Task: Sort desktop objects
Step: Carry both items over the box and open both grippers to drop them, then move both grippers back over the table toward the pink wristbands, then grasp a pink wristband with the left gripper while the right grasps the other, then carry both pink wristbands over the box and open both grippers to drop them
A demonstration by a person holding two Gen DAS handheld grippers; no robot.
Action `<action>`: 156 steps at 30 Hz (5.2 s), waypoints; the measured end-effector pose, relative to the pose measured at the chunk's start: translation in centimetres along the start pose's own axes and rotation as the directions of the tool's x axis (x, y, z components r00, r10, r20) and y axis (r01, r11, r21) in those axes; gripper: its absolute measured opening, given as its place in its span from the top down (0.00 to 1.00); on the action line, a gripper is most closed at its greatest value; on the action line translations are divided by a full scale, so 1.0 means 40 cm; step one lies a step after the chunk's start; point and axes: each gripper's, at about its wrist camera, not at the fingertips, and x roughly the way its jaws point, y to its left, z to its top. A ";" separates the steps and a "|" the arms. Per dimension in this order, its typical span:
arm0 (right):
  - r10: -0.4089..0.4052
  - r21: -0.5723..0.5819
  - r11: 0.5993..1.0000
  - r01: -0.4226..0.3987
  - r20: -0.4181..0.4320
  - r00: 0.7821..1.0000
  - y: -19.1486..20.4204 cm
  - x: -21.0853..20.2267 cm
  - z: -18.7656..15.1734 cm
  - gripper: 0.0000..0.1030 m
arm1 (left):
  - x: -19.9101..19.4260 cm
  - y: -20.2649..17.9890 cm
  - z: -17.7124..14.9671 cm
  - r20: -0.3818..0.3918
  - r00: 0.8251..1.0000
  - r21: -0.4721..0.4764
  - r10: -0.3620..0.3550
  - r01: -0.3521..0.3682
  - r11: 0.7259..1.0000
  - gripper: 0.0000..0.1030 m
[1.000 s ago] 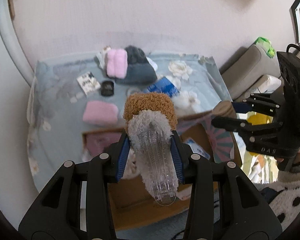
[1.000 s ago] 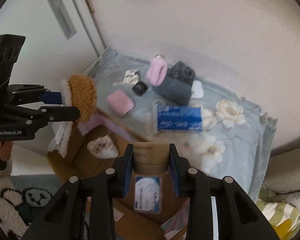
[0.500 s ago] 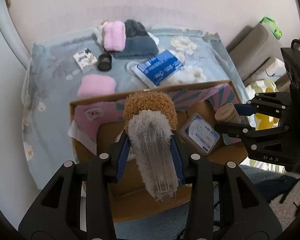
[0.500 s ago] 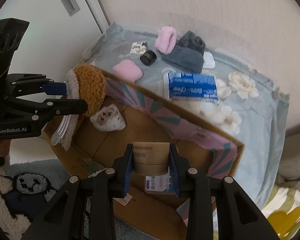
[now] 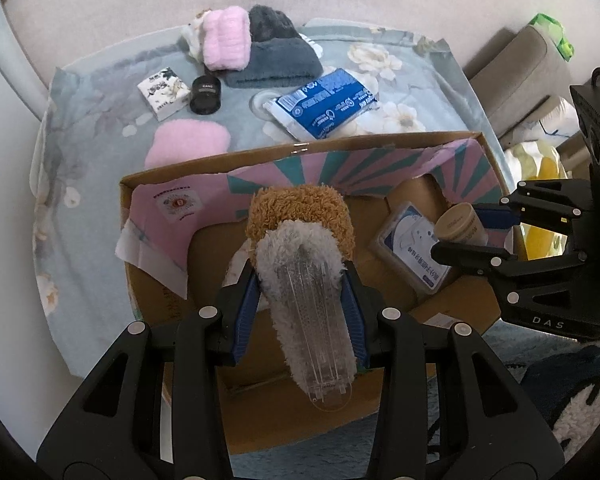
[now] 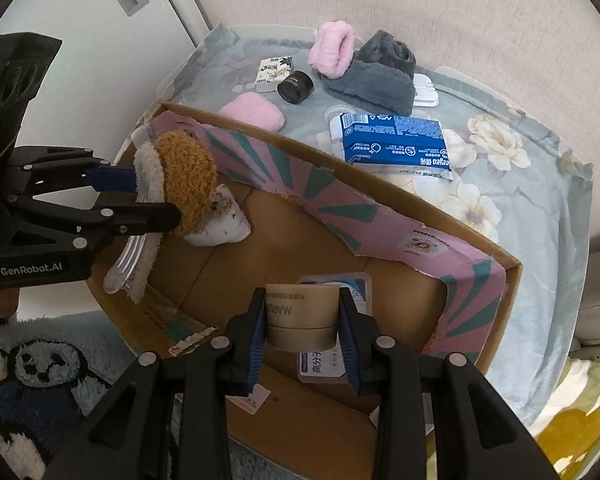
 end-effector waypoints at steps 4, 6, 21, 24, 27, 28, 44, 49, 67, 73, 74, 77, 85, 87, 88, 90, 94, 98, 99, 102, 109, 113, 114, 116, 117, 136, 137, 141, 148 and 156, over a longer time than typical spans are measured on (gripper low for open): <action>-0.002 0.005 1.000 0.002 -0.014 1.000 0.001 0.008 0.001 0.70 | 0.008 -0.003 0.001 -0.007 1.000 0.009 0.000 0.000 1.000 0.65; -0.005 0.011 1.000 0.006 -0.019 1.000 -0.001 0.011 0.002 0.70 | 0.006 -0.004 0.002 -0.003 1.000 0.013 -0.005 0.005 1.000 0.64; -0.055 0.021 0.998 0.056 -0.059 0.997 -0.011 0.035 0.009 0.26 | 0.008 0.004 0.032 -0.022 0.999 0.020 0.037 -0.037 0.999 0.00; -0.055 0.022 0.998 0.056 -0.056 0.997 -0.010 0.032 0.013 0.26 | 0.001 -0.013 0.031 0.003 1.000 0.054 0.031 -0.031 0.998 0.00; -0.065 0.018 0.998 0.066 -0.046 0.997 -0.009 0.022 0.016 0.26 | -0.016 -0.025 0.032 0.037 0.999 0.081 0.007 -0.010 0.997 0.00; -0.067 0.018 0.998 0.068 -0.043 0.997 -0.008 0.021 0.020 0.26 | -0.023 -0.028 0.035 0.048 0.999 0.085 -0.003 -0.001 0.996 0.00; -0.091 0.089 0.992 0.084 0.078 0.993 -0.043 -0.112 0.046 0.26 | -0.139 0.024 0.074 0.193 0.980 0.053 -0.047 0.037 0.998 0.00; -0.125 0.104 0.988 0.114 0.101 0.987 -0.062 -0.133 0.053 0.26 | -0.171 0.041 0.090 0.229 0.973 0.041 -0.039 0.030 0.999 0.00; -0.150 0.156 0.980 0.121 0.190 0.970 -0.089 -0.197 0.096 0.26 | -0.258 0.205 0.176 0.333 0.941 -0.034 0.056 -0.047 0.998 0.00; -0.153 0.177 0.976 0.123 0.164 0.975 -0.100 -0.170 0.128 0.26 | -0.217 0.232 0.201 0.311 0.949 0.011 0.050 -0.056 0.998 0.00; -0.155 0.181 0.975 0.125 0.158 0.975 -0.102 -0.162 0.136 0.26 | -0.205 0.236 0.207 0.302 0.952 0.022 0.050 -0.059 0.998 0.00; -0.160 0.195 0.972 0.131 0.139 0.977 -0.106 -0.142 0.161 0.26 | -0.171 0.250 0.225 0.274 0.961 0.042 0.044 -0.057 0.997 0.00; -0.122 0.227 0.969 0.094 0.114 0.986 -0.109 -0.081 0.254 0.26 | -0.047 0.309 0.266 0.127 0.991 0.066 -0.042 0.034 0.997 0.01; -0.128 0.225 0.969 0.101 0.107 0.986 -0.110 -0.058 0.285 0.26 | -0.005 0.314 0.274 0.062 0.996 0.065 -0.057 0.053 0.996 0.01; -0.125 0.225 0.969 0.099 0.105 0.987 -0.111 -0.042 0.304 0.26 | 0.019 0.315 0.278 0.028 0.998 0.065 -0.060 0.058 0.996 0.01; -0.106 0.228 0.970 0.078 0.110 0.988 -0.114 -0.015 0.338 0.26 | 0.060 0.314 0.285 -0.005 0.997 0.070 -0.078 0.078 0.994 0.01; -0.067 0.208 0.977 0.039 0.130 0.989 -0.114 0.048 0.413 0.26 | 0.143 0.312 0.297 -0.080 0.991 0.071 -0.107 0.113 0.991 0.03; -0.061 0.154 0.987 0.040 0.136 0.989 -0.106 0.114 0.480 0.26 | 0.203 0.309 0.299 -0.125 0.985 0.077 -0.117 0.127 0.989 0.07; -0.057 0.144 0.989 0.037 0.139 0.989 -0.104 0.128 0.493 0.26 | 0.213 0.307 0.299 -0.134 0.984 0.078 -0.118 0.130 0.988 0.07; -0.037 0.121 0.992 0.020 0.137 0.990 -0.097 0.166 0.531 0.26 | 0.238 0.305 0.296 -0.154 0.980 0.079 -0.127 0.140 0.987 0.07; -0.043 0.110 0.994 0.029 0.126 0.991 -0.090 0.233 0.590 0.26 | 0.273 0.296 0.283 -0.174 0.976 0.077 -0.134 0.149 0.986 0.07; -0.035 0.099 0.995 0.023 0.125 0.992 -0.093 0.260 0.606 0.49 | 0.297 0.291 0.279 -0.190 0.974 0.078 -0.121 0.138 0.987 0.37; -0.037 0.090 0.996 0.026 0.117 0.992 -0.090 0.271 0.611 0.61 | 0.302 0.290 0.274 -0.191 0.976 0.084 -0.105 0.123 0.989 0.42; -0.067 0.083 0.995 0.059 0.103 0.992 -0.088 0.289 0.611 0.69 | 0.297 0.290 0.268 -0.174 0.978 0.083 -0.113 0.129 0.988 0.52; -0.071 0.089 0.994 0.061 0.108 0.992 -0.089 0.290 0.608 0.72 | 0.292 0.293 0.266 -0.164 0.980 0.078 -0.116 0.130 0.988 0.58; -0.040 0.069 0.997 0.028 0.170 0.985 -0.068 0.118 0.559 0.75 | 0.106 0.318 0.287 -0.017 0.996 0.037 -0.092 0.093 0.995 0.76; -0.041 0.055 0.998 0.032 0.171 0.984 -0.059 0.110 0.555 0.75 | 0.090 0.315 0.288 -0.005 0.997 0.035 -0.082 0.082 0.996 0.76; -0.035 0.015 0.999 0.033 0.188 0.982 -0.036 0.050 0.526 0.75 | 0.023 0.311 0.290 0.052 0.997 0.013 -0.062 0.061 0.998 0.76; -0.007 -0.034 0.999 0.016 0.249 0.968 -0.002 -0.067 0.479 0.75 | -0.105 0.297 0.268 0.144 0.989 -0.024 -0.043 0.047 0.999 0.76; 0.022 -0.079 0.997 0.001 0.290 0.957 0.024 -0.174 0.388 0.75 | -0.201 0.230 0.223 0.236 0.971 -0.048 -0.034 0.046 0.998 0.76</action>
